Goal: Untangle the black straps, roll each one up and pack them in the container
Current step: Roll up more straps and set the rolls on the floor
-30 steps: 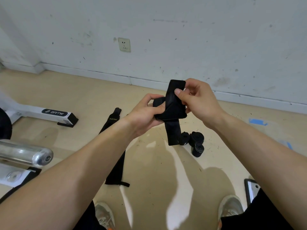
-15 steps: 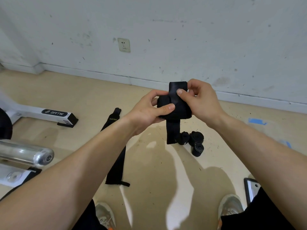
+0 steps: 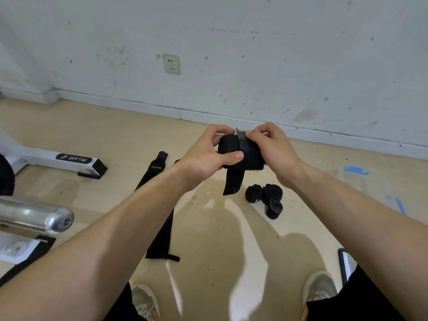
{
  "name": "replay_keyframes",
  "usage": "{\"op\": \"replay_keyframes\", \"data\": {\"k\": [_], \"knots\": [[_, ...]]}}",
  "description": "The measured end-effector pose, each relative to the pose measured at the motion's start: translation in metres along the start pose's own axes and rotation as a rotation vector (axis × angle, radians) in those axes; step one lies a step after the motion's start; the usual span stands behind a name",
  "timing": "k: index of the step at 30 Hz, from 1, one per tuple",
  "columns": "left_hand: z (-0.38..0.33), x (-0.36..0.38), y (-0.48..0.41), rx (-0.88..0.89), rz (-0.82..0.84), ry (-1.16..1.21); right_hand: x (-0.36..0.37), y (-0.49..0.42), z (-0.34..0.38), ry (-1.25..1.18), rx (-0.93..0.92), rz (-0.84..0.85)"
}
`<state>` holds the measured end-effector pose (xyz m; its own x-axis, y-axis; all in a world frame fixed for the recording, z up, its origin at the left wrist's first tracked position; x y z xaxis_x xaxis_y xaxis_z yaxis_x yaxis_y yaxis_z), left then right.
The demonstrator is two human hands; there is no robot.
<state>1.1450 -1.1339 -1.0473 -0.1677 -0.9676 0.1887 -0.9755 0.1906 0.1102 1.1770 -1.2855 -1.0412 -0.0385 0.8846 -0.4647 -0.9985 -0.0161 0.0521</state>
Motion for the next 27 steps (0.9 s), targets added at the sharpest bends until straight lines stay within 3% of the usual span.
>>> {"op": "replay_keyframes", "data": {"k": [9,16,20,27], "knots": [[-0.008,0.013,0.007,0.083,0.125,-0.139,0.005,0.0,-0.015,-0.019,0.22,0.179],[-0.002,-0.019,-0.003,-0.043,-0.101,0.262,-0.002,0.004,-0.024,-0.148,0.256,0.052],[0.002,-0.031,-0.004,-0.102,-0.183,0.462,0.016,0.018,-0.016,-0.061,0.17,0.183],[0.005,-0.046,-0.005,-0.123,-0.311,0.552,0.026,0.024,-0.006,-0.024,0.072,0.311]]}}
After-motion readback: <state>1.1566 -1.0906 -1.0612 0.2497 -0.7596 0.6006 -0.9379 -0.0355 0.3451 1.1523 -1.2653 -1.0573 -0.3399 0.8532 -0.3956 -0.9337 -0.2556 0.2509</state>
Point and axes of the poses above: each hand's wrist, its own y-axis away from the middle knuckle, its own x-axis out of the palm, z = x × y, the point moved 9 cm from there along -y, towards the middle knuckle, and after that the axes turned 15 degrees about y, right-handed, at the moved point
